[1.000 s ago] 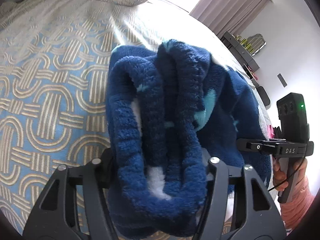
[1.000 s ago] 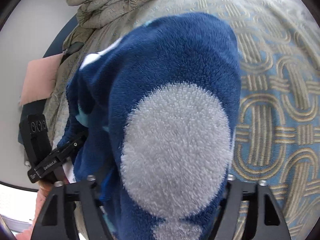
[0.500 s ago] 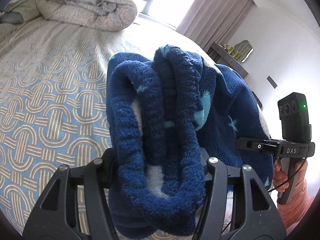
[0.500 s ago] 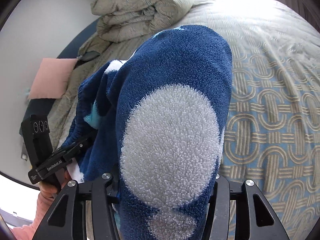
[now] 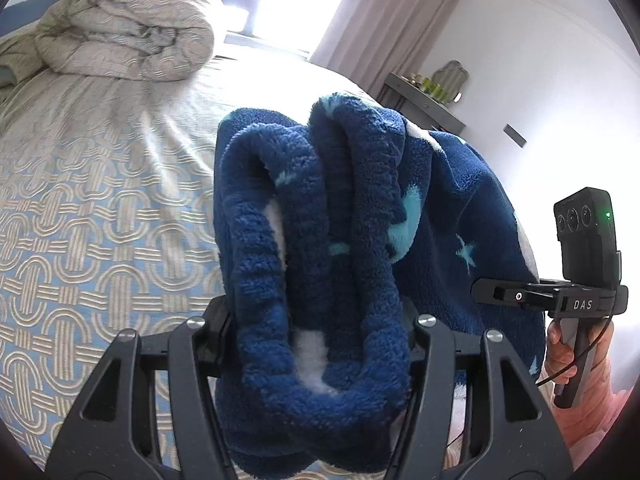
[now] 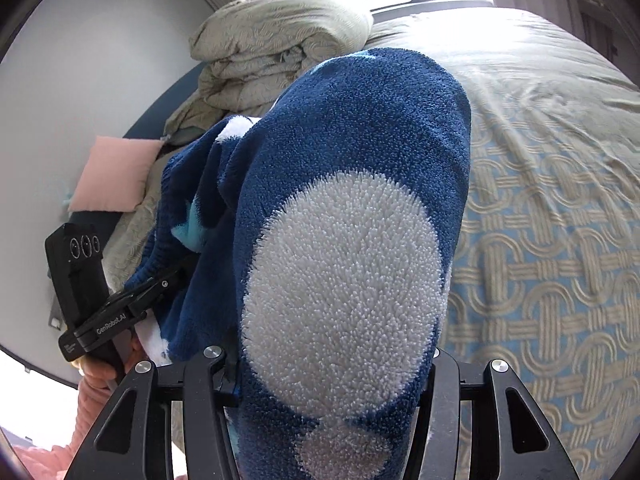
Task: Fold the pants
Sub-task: 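Lift the folded pants with both grippers and carry them toward the bed's end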
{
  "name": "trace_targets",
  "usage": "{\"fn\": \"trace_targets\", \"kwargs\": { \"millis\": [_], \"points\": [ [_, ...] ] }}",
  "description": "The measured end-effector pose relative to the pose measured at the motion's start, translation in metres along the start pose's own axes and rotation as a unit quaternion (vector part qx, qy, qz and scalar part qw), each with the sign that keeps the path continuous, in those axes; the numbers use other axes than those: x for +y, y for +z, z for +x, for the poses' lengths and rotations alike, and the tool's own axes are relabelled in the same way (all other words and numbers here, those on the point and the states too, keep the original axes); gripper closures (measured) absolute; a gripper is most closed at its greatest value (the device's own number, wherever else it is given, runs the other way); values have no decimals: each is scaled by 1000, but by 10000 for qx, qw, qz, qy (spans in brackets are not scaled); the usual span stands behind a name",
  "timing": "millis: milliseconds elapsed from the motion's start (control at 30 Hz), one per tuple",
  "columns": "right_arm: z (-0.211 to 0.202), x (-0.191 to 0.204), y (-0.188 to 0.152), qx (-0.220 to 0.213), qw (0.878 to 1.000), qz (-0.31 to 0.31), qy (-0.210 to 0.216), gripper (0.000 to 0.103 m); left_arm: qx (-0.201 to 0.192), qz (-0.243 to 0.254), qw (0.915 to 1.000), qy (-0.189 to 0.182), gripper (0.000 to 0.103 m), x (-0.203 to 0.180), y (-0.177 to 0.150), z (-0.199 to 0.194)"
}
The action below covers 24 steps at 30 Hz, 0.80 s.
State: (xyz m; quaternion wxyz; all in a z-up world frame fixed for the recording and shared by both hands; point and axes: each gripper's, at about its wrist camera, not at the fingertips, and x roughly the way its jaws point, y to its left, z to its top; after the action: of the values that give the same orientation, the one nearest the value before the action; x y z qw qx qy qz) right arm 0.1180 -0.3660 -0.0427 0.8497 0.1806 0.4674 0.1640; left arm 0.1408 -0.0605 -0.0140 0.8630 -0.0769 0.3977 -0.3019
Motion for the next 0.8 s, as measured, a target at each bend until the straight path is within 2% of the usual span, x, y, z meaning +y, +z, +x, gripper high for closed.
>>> {"fn": "trace_targets", "kwargs": {
  "millis": [300,467,800],
  "points": [
    [-29,-21,-24,-342,9991,265,-9,50,120,378,9991,-121,44,-49,-5,1],
    [-56,-48,-46,-579,9973,459,-9,50,204,635,9976,-195,44,-77,-4,10],
    [-101,-109,-79,-860,9907,1034,-204,50,664,1185,9894,-505,44,-151,-6,61]
  ]
}}
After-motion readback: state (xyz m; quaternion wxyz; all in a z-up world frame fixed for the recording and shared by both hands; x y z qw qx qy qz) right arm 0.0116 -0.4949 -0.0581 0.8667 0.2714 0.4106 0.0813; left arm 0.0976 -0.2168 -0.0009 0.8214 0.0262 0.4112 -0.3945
